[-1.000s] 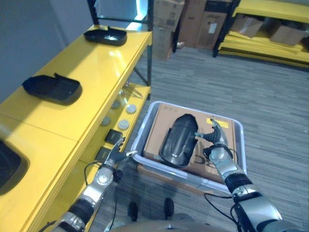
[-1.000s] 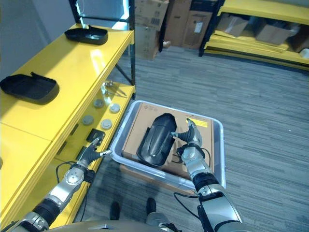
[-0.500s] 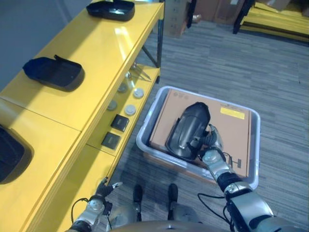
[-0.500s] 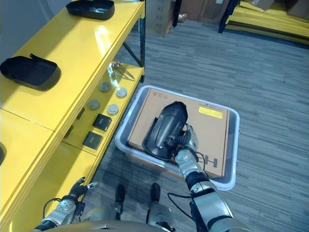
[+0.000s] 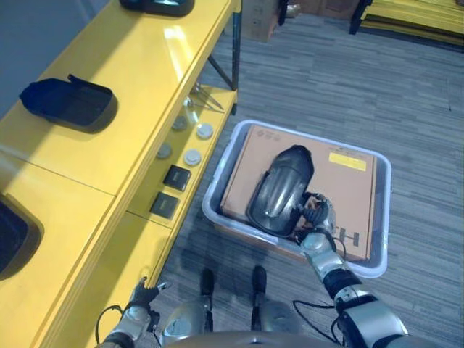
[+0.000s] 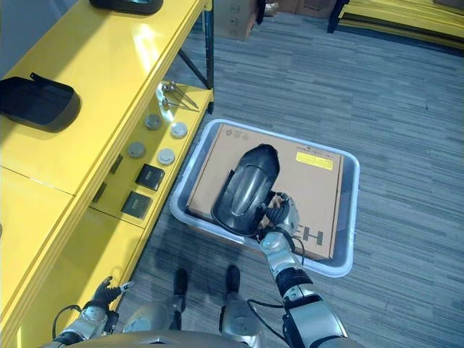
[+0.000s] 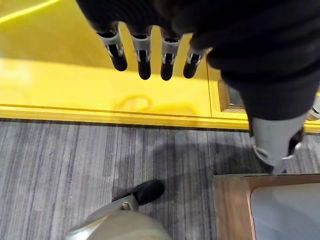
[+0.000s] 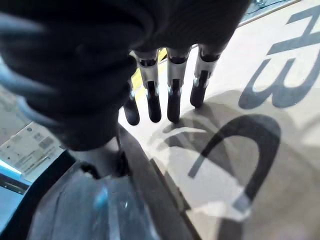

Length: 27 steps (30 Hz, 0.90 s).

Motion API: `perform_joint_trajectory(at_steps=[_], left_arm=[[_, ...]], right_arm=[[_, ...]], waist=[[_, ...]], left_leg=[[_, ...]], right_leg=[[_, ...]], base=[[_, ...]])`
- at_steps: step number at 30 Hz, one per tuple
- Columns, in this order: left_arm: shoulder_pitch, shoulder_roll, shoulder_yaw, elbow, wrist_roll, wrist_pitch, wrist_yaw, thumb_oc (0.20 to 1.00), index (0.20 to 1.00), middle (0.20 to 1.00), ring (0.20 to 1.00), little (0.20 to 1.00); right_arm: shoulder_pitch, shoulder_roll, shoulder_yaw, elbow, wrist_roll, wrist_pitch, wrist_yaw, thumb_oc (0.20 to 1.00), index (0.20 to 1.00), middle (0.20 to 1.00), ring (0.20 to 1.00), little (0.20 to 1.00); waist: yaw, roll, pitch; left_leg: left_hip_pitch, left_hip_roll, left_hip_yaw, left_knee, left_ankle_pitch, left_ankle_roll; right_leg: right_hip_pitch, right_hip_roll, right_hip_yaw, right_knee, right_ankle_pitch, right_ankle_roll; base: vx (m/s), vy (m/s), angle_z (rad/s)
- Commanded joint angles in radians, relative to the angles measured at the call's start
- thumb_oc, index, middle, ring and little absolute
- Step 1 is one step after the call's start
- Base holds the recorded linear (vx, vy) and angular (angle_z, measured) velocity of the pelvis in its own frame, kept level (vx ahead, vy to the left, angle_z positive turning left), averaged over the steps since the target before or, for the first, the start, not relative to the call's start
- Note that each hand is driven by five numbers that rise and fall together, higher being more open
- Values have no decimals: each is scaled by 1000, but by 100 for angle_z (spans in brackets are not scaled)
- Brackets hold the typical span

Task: Move parts from the plastic box to the shelf.

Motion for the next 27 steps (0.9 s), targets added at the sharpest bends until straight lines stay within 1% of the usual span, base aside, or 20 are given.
perform_joint_trajectory(at_steps=[1, 4, 5, 9, 10, 11, 14, 16, 17, 18, 19, 22, 23, 25, 26, 27], left_arm=[[-54, 7, -24, 37, 10, -17, 33, 1000, 1000, 1000, 1000, 1000], [-59, 9, -10, 23, -29, -25, 40, 1000, 1000, 1000, 1000, 1000], [-63, 12, -10, 21, -38, -30, 38, 1000, 1000, 1000, 1000, 1000], [-62, 23, -3, 29, -35, -33, 36, 1000, 1000, 1000, 1000, 1000], [-59, 28, 2, 34, -37, -34, 34, 1000, 1000, 1000, 1000, 1000], [-49, 47, 13, 22, -32, -39, 31, 1000, 1000, 1000, 1000, 1000], [-43, 56, 16, 6, -30, -42, 28, 1000, 1000, 1000, 1000, 1000], [-34, 83, 18, -72, -15, -52, 22, 1000, 1000, 1000, 1000, 1000], [-33, 83, 18, -73, -15, -51, 22, 1000, 1000, 1000, 1000, 1000], [-28, 99, 25, -149, -7, -58, 16, 1000, 1000, 1000, 1000, 1000], [-26, 108, 29, -193, -6, -62, 14, 1000, 1000, 1000, 1000, 1000], [-38, 119, 34, -305, -11, -75, 5, 1000, 1000, 1000, 1000, 1000], [-37, 119, 34, -306, -11, -74, 4, 1000, 1000, 1000, 1000, 1000], [-48, 134, 34, -441, -20, -79, -13, 1000, 1000, 1000, 1000, 1000], [-80, 142, 23, -530, 3, -77, -20, 1000, 1000, 1000, 1000, 1000], [-93, 138, 23, -563, -10, -77, -29, 1000, 1000, 1000, 1000, 1000]], right_arm=[[-14, 56, 51, 118, 83, -14, 93, 200, 200, 200, 200, 200], [-23, 50, 60, 142, 91, -11, 109, 200, 200, 200, 200, 200], [-33, 37, 60, 190, 97, -11, 124, 200, 200, 200, 200, 200], [-45, 4, 64, 237, 61, 5, 138, 200, 200, 200, 200, 200], [-50, -12, 60, 267, 54, 11, 141, 200, 200, 200, 200, 200], [-72, -61, 56, 287, 23, 18, 153, 200, 200, 200, 200, 200], [-78, -84, 56, 278, 8, 21, 154, 200, 200, 200, 200, 200], [-91, -159, 55, 180, -48, 23, 165, 200, 200, 200, 200, 200], [-90, -159, 54, 178, -49, 24, 165, 200, 200, 200, 200, 200], [-84, -224, 47, 55, -125, 32, 162, 200, 200, 200, 200, 200], [-77, -246, 35, -2, -149, 33, 157, 200, 200, 200, 200, 200], [-56, -306, -4, -136, -227, 36, 144, 200, 200, 200, 200, 200], [-52, -306, -7, -142, -229, 39, 146, 200, 200, 200, 200, 200], [-25, -339, -43, -246, -270, 42, 147, 200, 200, 200, 200, 200], [1, -346, -91, -342, -298, 37, 140, 200, 200, 200, 200, 200], [15, -356, -104, -387, -324, 37, 144, 200, 200, 200, 200, 200]], waist=[[16, -20, -21], [18, -21, -22], [21, -21, -23], [27, -23, -29], [29, -23, -33], [35, -25, -40], [36, -27, -41], [37, -34, -43], [37, -33, -42], [33, -38, -46], [31, -40, -47], [23, -46, -55], [24, -46, -54], [18, -51, -62], [9, -57, -77], [6, -60, -84]], left_leg=[[-12, 43, 19, -1, -24, -38], [-13, 42, 13, -1, -23, -38], [-14, 42, 8, -1, -23, -39], [-15, 40, 2, -1, -24, -39], [-13, 41, 0, -1, -25, -40], [-10, 41, -3, -1, -28, -39], [-10, 41, -5, -1, -28, -39], [-6, 42, -3, -1, -30, -38], [-5, 42, -3, -1, -31, -38], [1, 45, 1, -1, -34, -37], [4, 46, 4, -1, -36, -37], [16, 49, 11, -1, -43, -37], [18, 49, 11, -1, -43, -37], [28, 50, 13, -1, -49, -36], [37, 52, 17, -1, -46, -35], [43, 53, 19, -1, -49, -35]], right_leg=[[43, -75, 32, 8, -67, 90], [47, -75, 26, 6, -67, 90], [49, -76, 20, 6, -67, 91], [55, -76, 15, 3, -68, 92], [57, -76, 12, 2, -70, 93], [64, -76, 10, 1, -71, 93], [65, -76, 9, 0, -71, 93], [67, -75, 12, 1, -72, 94], [68, -75, 13, 1, -72, 94], [70, -73, 16, 1, -74, 96], [72, -73, 17, 2, -74, 96], [79, -70, 22, 4, -80, 96], [80, -70, 22, 4, -81, 96], [88, -68, 23, 5, -85, 95], [94, -67, 26, 7, -84, 93], [100, -66, 28, 7, -87, 93]], base=[[0, 0, 0], [0, 0, 0], [0, 0, 0], [7, -13, 13], [32, -10, 10], [28, -6, 7], [7, -10, 4], [0, 0, 0], [0, 0, 0], [0, 0, 0], [0, 0, 0], [2, -2, -1], [8, -13, -5], [6, -8, -4], [0, 0, 0], [33, -41, -4]])
